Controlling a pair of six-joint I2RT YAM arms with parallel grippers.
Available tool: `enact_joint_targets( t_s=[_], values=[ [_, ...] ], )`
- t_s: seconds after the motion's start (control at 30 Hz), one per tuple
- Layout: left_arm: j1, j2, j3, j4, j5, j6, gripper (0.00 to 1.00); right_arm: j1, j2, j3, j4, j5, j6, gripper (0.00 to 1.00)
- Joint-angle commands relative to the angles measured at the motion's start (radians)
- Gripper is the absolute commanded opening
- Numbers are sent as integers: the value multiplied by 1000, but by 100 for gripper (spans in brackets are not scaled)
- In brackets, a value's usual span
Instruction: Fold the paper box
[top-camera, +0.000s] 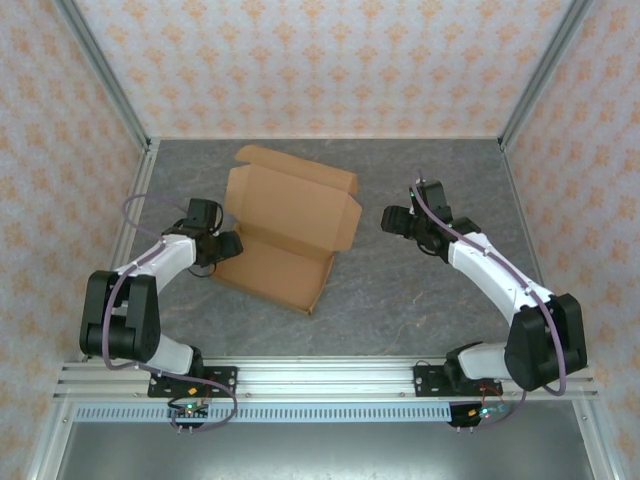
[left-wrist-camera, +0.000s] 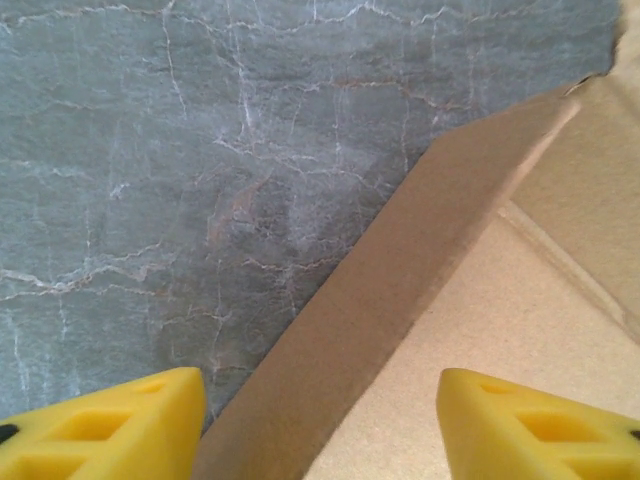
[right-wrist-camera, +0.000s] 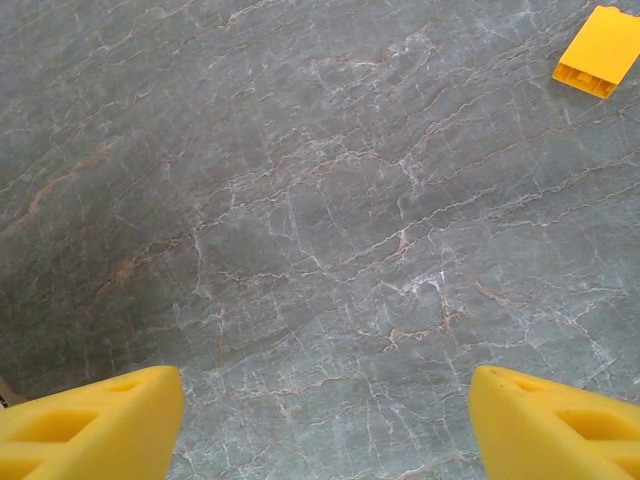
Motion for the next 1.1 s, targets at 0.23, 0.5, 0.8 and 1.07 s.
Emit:
enact_joint_targets(
  t_s=[0.23,0.5,0.8,1.07],
  values=[
    [-55,19,18,13,-61,-16,48,-3,17,42,-14,16,-22,76],
    [-128,27,1,88,-86,-125,38,-81,44,98,-37,33,-42,76],
    [-223,58,6,164,-164,-237,32,-275,213,204,-33,53,-31,75],
    [-286,100,25,191,-188,-275,32,-364,561,477,-166,135,10,71]
  ],
)
